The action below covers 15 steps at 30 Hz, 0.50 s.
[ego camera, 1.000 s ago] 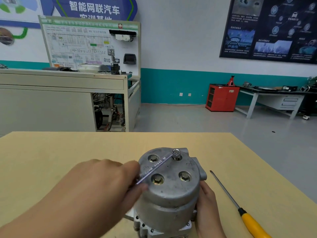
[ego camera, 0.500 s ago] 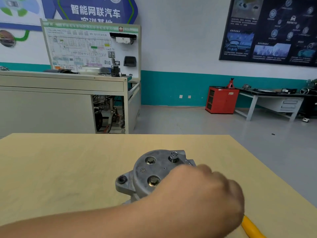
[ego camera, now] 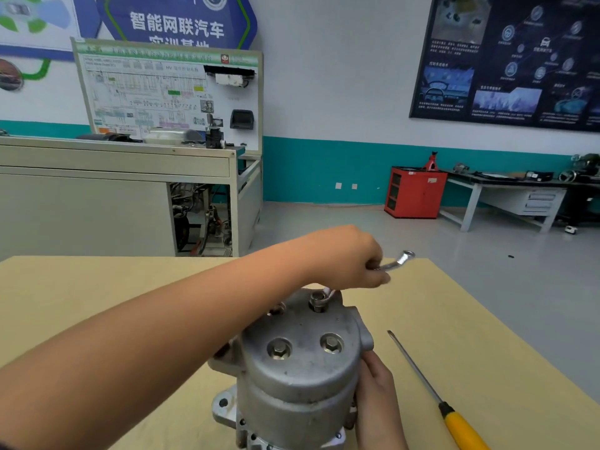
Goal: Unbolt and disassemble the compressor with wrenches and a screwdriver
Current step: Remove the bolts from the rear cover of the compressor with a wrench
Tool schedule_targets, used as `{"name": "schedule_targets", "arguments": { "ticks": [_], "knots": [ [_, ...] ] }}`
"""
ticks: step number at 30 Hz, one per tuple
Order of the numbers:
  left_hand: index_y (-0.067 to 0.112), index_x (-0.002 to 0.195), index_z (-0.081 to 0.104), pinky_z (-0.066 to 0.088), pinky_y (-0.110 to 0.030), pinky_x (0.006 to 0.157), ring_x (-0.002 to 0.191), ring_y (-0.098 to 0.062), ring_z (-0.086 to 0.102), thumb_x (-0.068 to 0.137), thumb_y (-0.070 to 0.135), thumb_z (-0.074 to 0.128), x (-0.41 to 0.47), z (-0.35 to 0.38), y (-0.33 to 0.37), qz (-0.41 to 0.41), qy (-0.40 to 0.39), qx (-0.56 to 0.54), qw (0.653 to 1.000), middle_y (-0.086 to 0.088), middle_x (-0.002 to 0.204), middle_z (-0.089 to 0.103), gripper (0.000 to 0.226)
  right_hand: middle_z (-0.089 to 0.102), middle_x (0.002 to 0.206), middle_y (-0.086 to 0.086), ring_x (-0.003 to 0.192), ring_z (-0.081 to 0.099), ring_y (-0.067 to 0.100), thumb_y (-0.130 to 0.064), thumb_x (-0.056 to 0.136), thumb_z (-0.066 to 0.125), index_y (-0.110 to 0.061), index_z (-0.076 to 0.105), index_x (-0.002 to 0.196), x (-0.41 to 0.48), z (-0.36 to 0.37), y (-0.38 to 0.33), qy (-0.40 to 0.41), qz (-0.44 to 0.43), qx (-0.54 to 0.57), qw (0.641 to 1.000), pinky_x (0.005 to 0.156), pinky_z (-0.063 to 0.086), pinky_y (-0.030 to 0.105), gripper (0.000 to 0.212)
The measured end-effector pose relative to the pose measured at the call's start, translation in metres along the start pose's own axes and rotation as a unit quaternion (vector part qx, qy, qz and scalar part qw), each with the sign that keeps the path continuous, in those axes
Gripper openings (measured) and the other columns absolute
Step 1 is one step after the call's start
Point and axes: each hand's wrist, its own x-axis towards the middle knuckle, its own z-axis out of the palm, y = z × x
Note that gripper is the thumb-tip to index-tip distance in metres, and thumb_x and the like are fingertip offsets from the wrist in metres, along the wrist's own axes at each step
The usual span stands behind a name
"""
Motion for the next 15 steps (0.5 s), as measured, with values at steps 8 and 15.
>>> {"name": "schedule_targets", "arguments": {
  "ticks": [8, 15],
  "knots": [
    [0.014, 0.083, 0.049, 0.027, -0.026, 0.048, 0.061, -0.024, 0.046, 0.094, 0.034, 0.043, -0.028, 0.005, -0.005, -0.099, 0.028, 0.065, 0.993, -0.001, 0.067, 0.043, 0.024, 0.038, 0.039, -0.004, 0.034, 0.030, 0.006, -0.003, 0.096, 0.042, -0.028, 0.069, 0.059, 0.002, -0.007, 0.010, 0.058, -0.018, -0.040, 0.997, 0.046, 0.028, 0.017, 0.052],
    [0.017, 0.080, 0.036, 0.019, -0.029, 0.047, 0.050, -0.017, 0.027, 0.101, 0.032, 0.032, -0.041, 0.003, 0.003, -0.088, 0.037, 0.181, 0.979, 0.000, 0.062, 0.028, 0.026, 0.040, 0.041, -0.005, 0.037, 0.035, 0.005, -0.004, 0.097, 0.041, -0.031, 0.067, 0.061, -0.004, -0.004, 0.007, 0.052, -0.038, -0.081, 0.995, 0.070, 0.006, 0.025, 0.051]
  ]
}}
